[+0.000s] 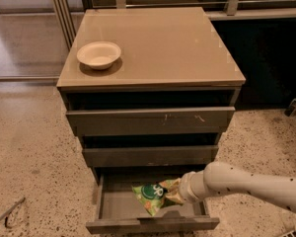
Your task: Pick green rice chip bag from bottom drawer and place on counter
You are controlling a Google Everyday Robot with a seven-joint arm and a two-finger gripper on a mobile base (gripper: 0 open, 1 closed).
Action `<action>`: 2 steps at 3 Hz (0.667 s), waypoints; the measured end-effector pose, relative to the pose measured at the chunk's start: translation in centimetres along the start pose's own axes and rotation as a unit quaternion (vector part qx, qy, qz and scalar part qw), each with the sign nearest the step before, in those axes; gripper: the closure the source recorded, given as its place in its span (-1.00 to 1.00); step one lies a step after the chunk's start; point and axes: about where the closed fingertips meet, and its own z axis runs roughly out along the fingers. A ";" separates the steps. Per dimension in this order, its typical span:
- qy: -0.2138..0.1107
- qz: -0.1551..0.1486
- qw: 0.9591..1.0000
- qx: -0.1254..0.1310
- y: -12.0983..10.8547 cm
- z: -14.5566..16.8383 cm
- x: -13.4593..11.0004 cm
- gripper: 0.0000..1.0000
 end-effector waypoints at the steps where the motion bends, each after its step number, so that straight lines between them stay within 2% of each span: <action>1: -0.011 0.013 1.000 0.004 1.1 -6.8 -4.9 1.00; 2: -0.012 0.014 1.000 0.003 1.1 -6.7 -4.9 1.00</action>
Offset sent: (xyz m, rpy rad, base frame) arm -0.0114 0.0035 0.0621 0.0322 0.0167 -0.0281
